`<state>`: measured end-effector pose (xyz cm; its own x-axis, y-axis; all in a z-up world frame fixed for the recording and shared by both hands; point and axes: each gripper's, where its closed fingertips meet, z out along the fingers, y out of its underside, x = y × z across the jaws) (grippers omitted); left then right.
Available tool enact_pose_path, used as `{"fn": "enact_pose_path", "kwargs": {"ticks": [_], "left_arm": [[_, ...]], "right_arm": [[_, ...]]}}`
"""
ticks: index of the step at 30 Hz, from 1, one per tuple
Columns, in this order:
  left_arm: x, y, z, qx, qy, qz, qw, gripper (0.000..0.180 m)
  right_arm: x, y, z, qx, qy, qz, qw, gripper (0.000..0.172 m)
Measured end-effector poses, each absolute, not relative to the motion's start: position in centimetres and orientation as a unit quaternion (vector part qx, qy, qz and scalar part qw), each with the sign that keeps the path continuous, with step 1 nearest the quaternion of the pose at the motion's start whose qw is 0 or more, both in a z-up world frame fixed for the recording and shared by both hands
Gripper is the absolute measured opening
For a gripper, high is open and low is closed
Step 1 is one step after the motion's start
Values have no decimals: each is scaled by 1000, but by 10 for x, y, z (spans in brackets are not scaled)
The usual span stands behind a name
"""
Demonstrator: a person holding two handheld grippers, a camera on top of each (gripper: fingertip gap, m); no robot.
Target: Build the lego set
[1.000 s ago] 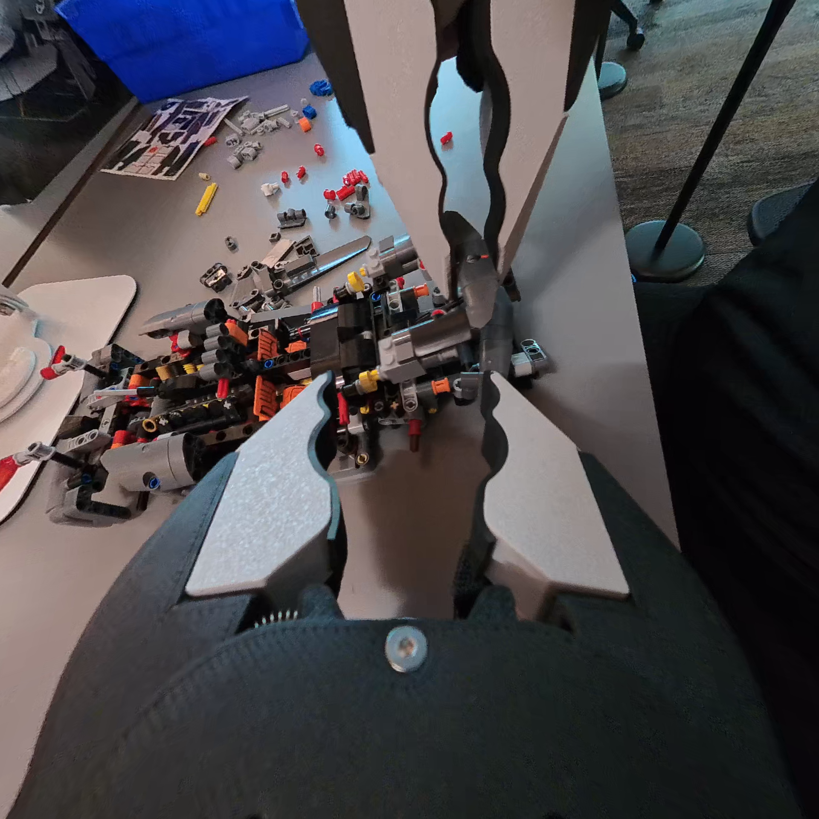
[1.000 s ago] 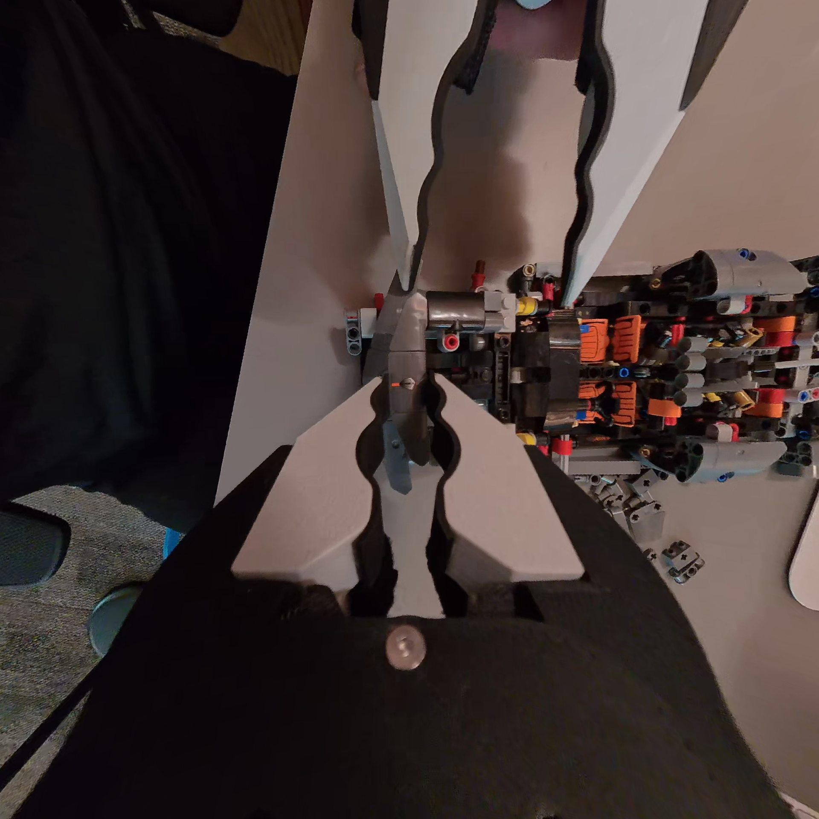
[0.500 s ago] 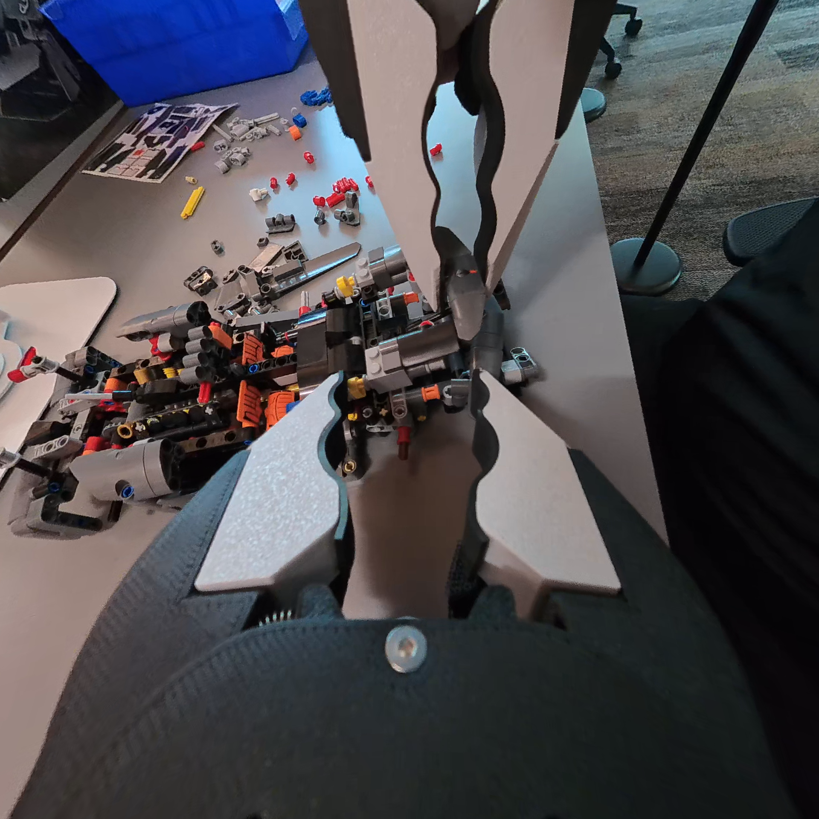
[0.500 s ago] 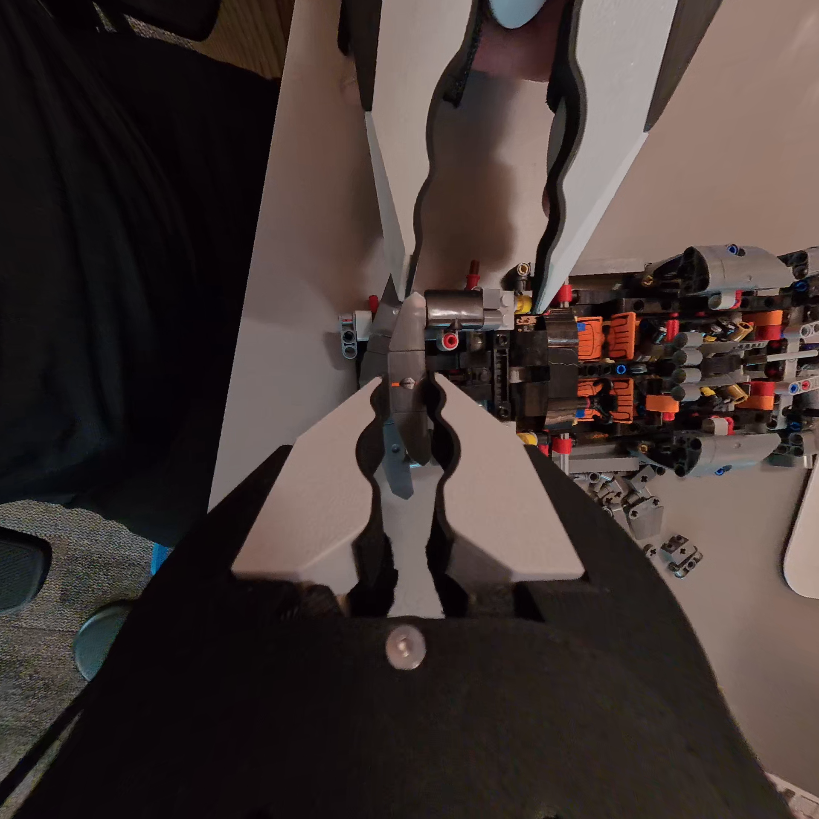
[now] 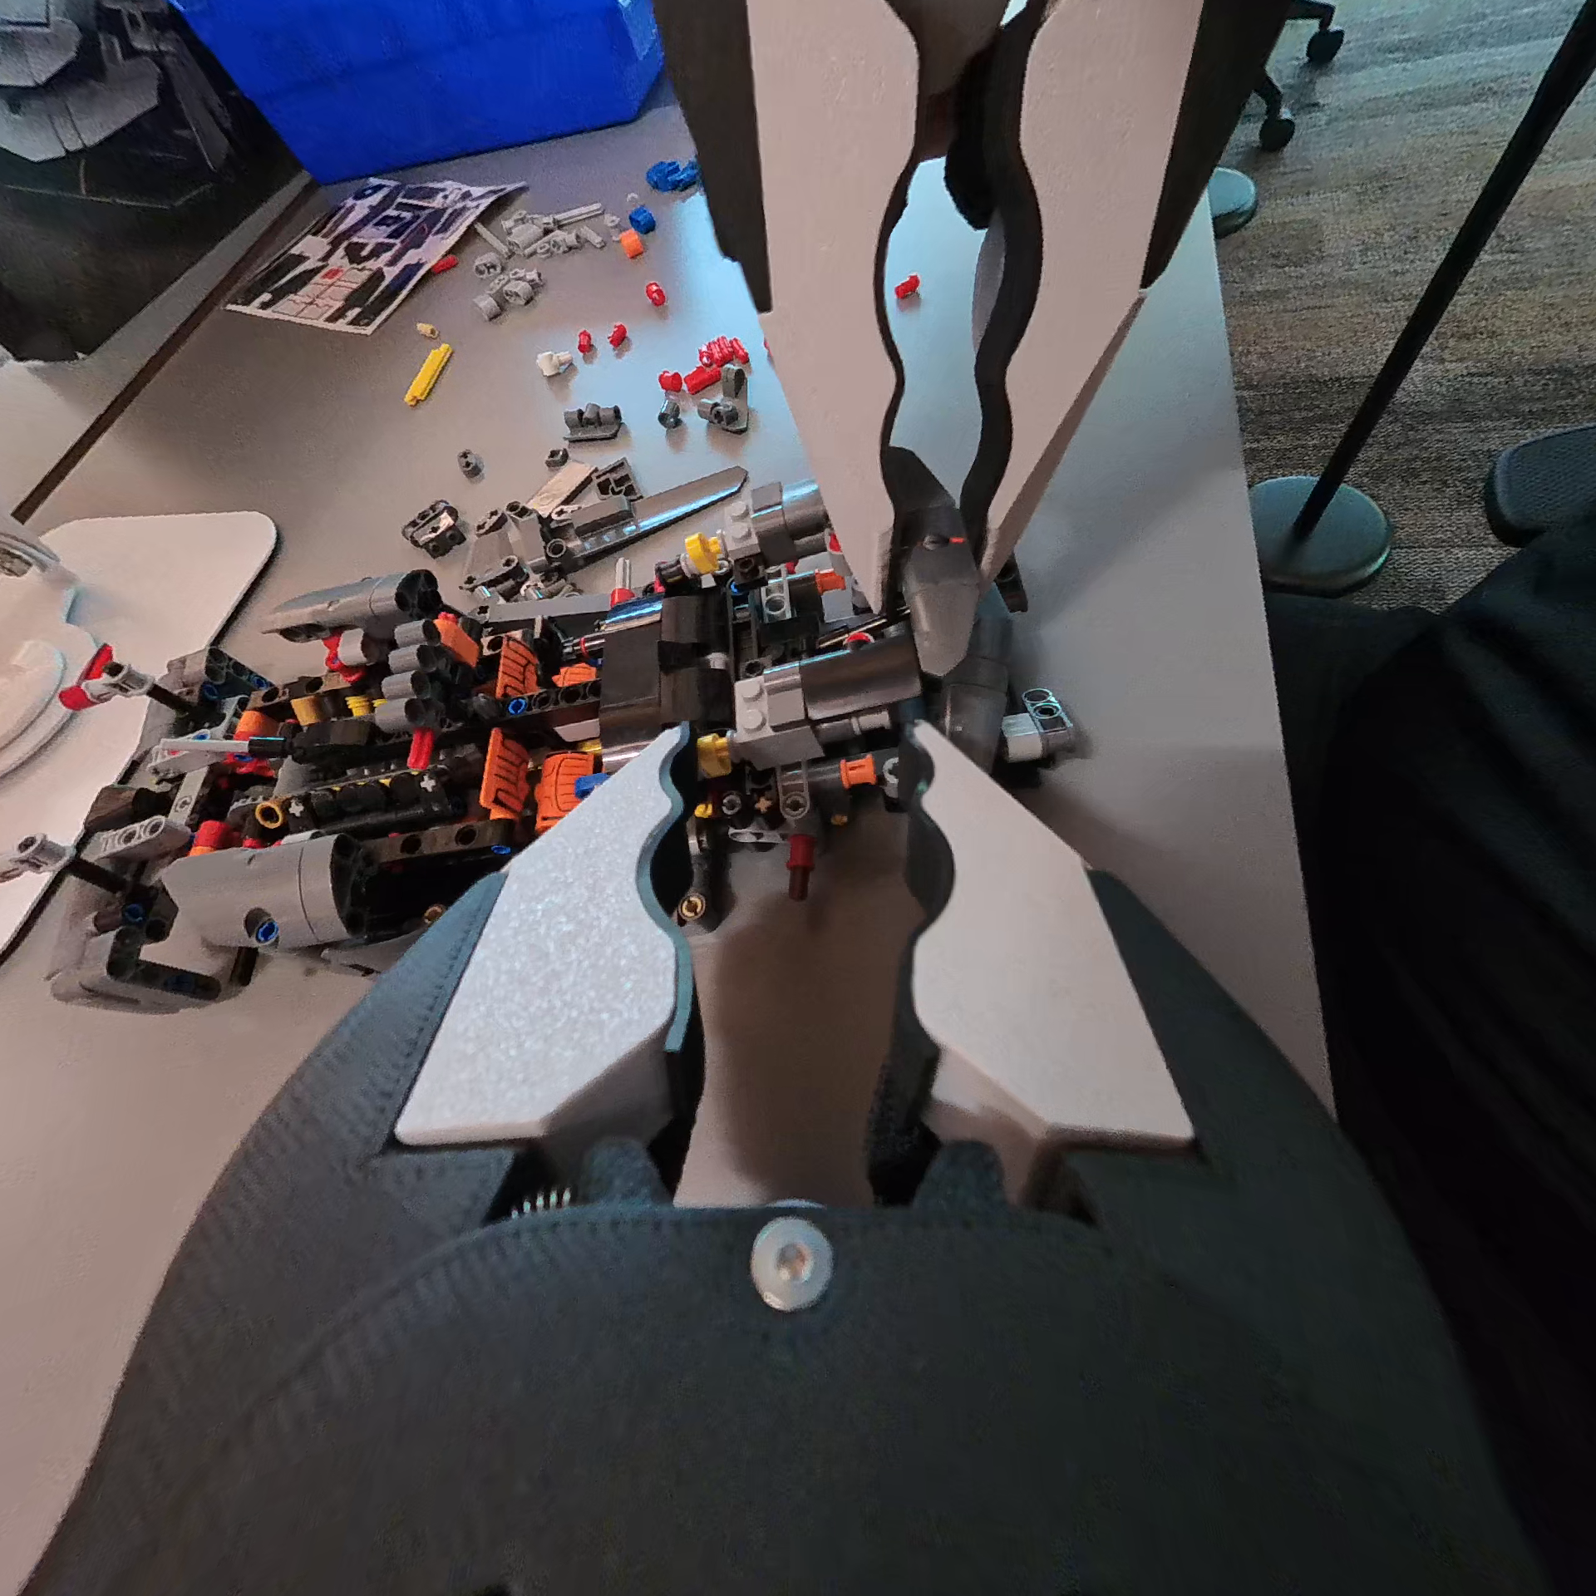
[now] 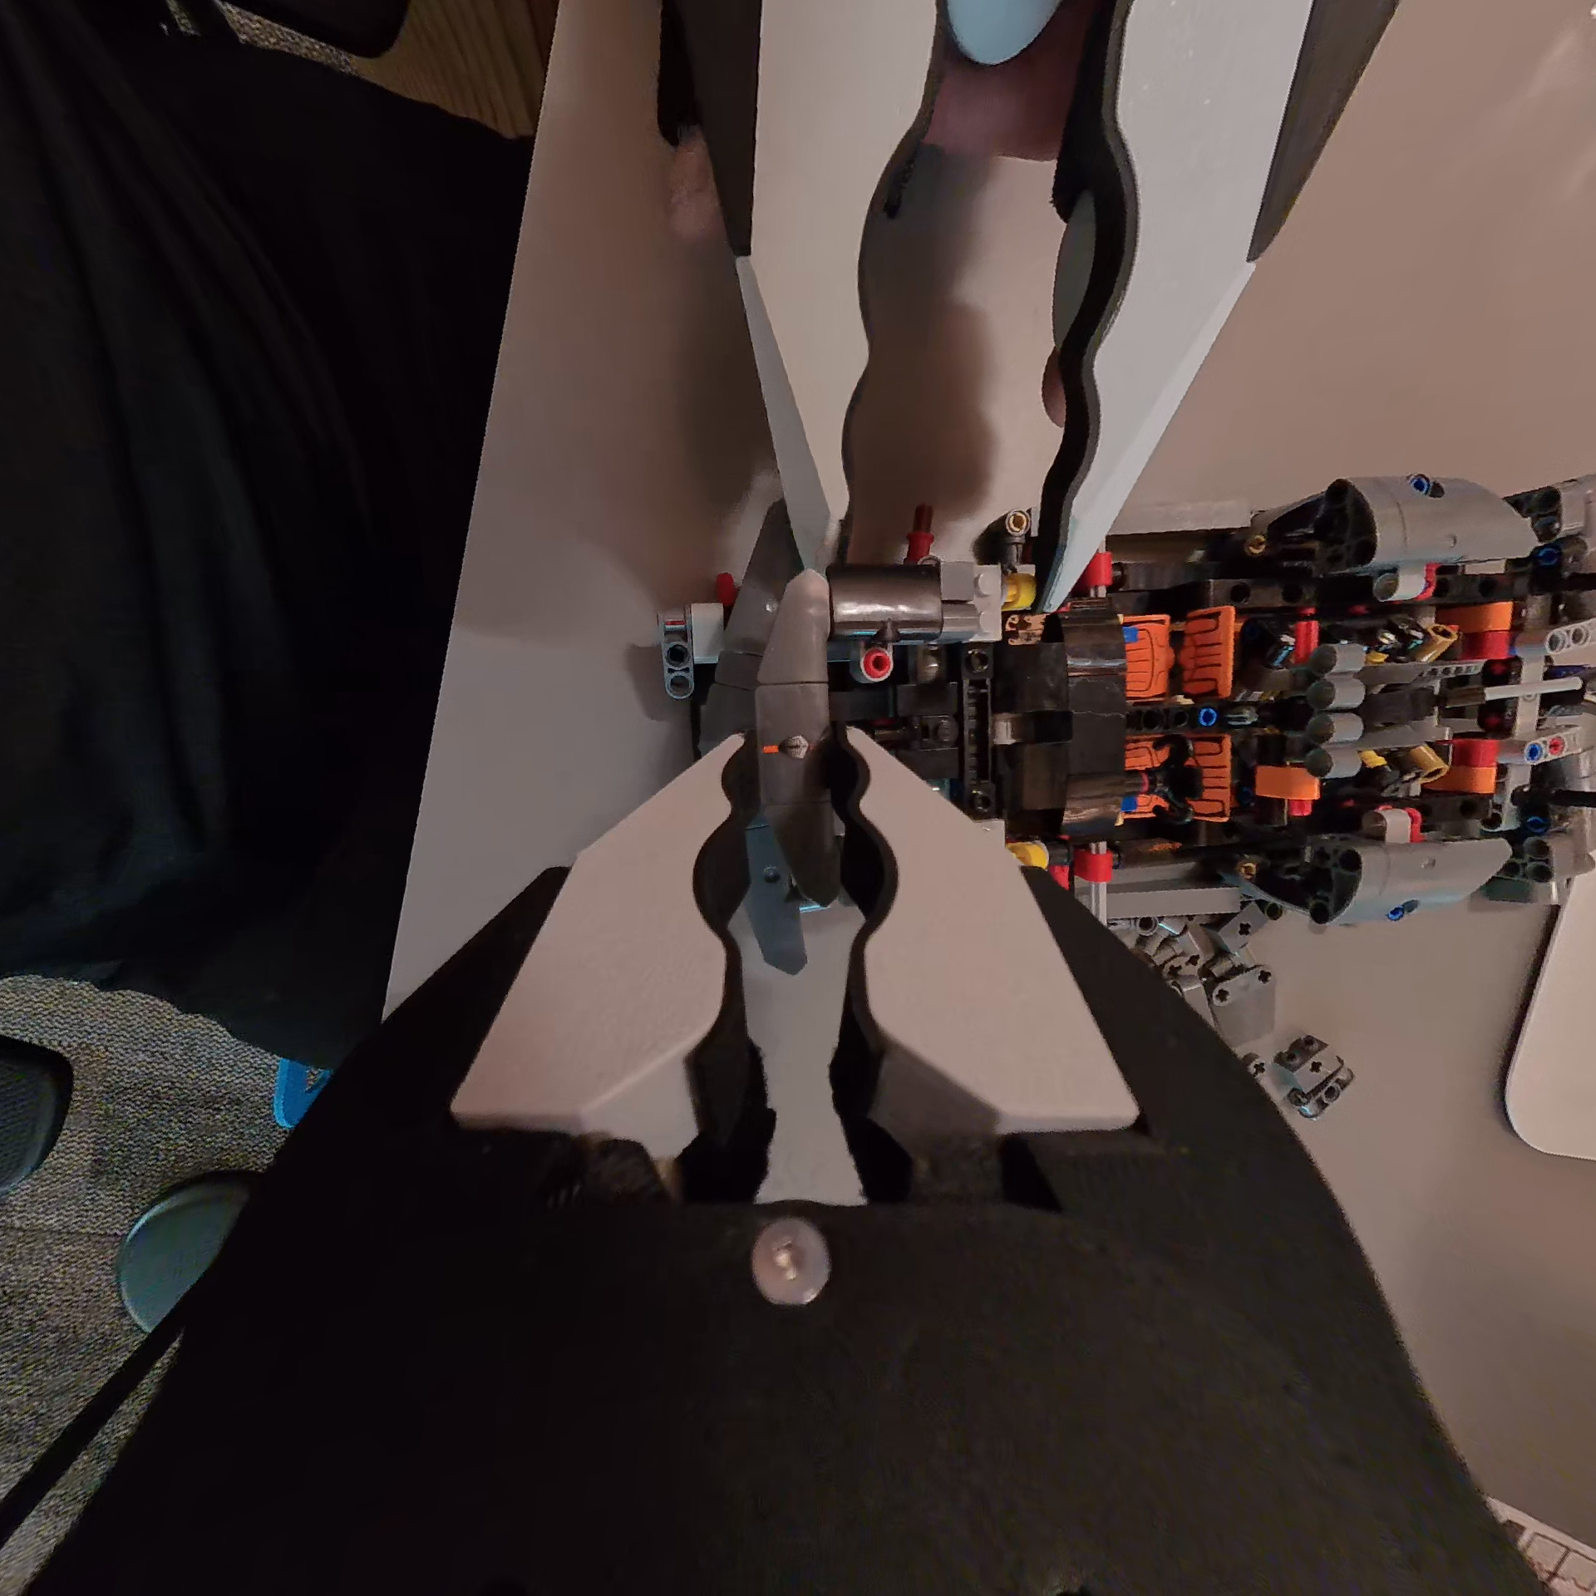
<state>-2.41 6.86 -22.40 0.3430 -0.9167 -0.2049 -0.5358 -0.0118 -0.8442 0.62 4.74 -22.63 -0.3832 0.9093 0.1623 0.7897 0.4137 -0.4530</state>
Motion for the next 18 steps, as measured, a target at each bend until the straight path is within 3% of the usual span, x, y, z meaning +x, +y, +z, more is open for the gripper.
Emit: {"fn": "enact_pose_path", "kwargs": {"ticks": [18], "left_arm": [[-23, 73, -225, -697, 513, -214, 454, 41]], "right_arm": [[7, 53, -229, -514, -823, 118, 213, 13]]}}
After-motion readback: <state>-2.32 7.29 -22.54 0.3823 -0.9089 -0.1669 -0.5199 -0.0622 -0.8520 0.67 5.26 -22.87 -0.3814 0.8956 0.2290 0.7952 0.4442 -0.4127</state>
